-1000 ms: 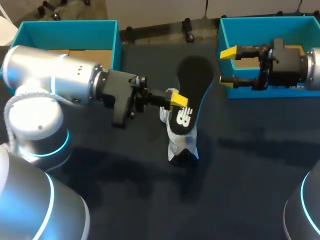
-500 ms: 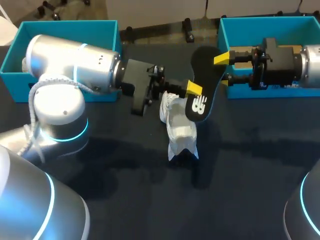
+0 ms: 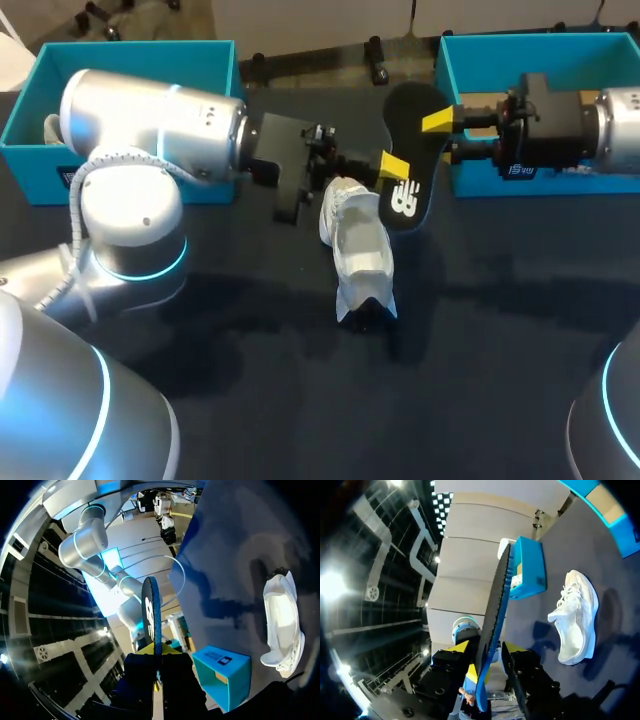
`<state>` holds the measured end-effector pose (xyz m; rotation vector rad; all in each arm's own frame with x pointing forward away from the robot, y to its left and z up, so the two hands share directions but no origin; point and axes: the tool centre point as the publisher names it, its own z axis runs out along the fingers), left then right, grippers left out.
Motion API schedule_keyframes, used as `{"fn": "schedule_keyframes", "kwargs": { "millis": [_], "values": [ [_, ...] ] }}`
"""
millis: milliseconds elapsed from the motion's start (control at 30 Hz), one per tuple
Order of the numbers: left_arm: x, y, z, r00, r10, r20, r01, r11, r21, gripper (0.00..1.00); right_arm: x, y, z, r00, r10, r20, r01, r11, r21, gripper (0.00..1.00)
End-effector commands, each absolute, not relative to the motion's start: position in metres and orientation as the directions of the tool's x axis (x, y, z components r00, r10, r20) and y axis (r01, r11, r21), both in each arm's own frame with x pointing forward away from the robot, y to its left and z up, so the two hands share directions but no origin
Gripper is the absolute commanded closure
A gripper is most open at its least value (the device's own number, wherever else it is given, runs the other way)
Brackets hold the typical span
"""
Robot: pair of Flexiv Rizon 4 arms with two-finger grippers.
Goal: Take the shoe out of the shoebox, open the shoe tongue, remove and reinsert the insole, then place the shoe into the shoebox
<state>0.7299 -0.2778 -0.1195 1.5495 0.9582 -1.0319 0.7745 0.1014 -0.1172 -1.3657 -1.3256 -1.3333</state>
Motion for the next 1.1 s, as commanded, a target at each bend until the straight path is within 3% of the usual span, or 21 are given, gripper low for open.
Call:
{"fn": "schedule_keyframes", "kwargs": {
  "millis": [33, 167, 233, 267, 467, 500, 567, 600, 1100],
  "values": [
    [0.728, -0.282, -0.122, 0.321, 0.084, -0.943, 0.936, -0.180, 0.302, 1.00, 0.778, 0.105, -0.120, -0.101, 0.144, 0.984, 0.984, -0.133, 0.120, 0.67],
    [0.726, -0.280, -0.124, 0.316, 0.090, -0.945, 0.938, -0.182, 0.296, 1.00, 0.779, 0.106, -0.121, -0.105, 0.137, 0.985, 0.984, -0.131, 0.123, 0.76],
    [0.724, -0.280, -0.125, 0.313, 0.089, -0.946, 0.939, -0.182, 0.293, 1.00, 0.780, 0.106, -0.122, -0.105, 0.137, 0.985, 0.983, -0.132, 0.124, 0.95],
    [0.723, -0.280, -0.125, 0.311, 0.089, -0.946, 0.939, -0.182, 0.292, 1.00, 0.780, 0.106, -0.122, -0.105, 0.137, 0.985, 0.983, -0.133, 0.123, 1.00],
    [0.720, -0.277, -0.128, 0.295, 0.101, -0.950, 0.945, -0.180, 0.274, 1.00, 0.780, 0.106, -0.123, -0.107, 0.139, 0.985, 0.983, -0.132, 0.125, 1.00],
    [0.720, -0.276, -0.128, 0.296, 0.104, -0.950, 0.945, -0.180, 0.274, 0.89, 0.780, 0.106, -0.124, -0.107, 0.139, 0.985, 0.983, -0.133, 0.125, 1.00],
    [0.719, -0.274, -0.128, 0.303, 0.115, -0.946, 0.943, -0.181, 0.280, 0.34, 0.781, 0.106, -0.126, -0.107, 0.135, 0.985, 0.983, -0.132, 0.125, 1.00],
    [0.719, -0.273, -0.128, 0.303, 0.122, -0.945, 0.943, -0.179, 0.279, 0.02, 0.781, 0.106, -0.127, -0.107, 0.134, 0.985, 0.983, -0.132, 0.124, 1.00],
    [0.727, -0.243, -0.127, 0.225, 0.318, -0.921, 0.967, -0.186, 0.172, 0.00, 0.788, 0.104, -0.151, -0.065, 0.129, 0.989, 0.990, -0.112, 0.080, 1.00]
  ]
}}
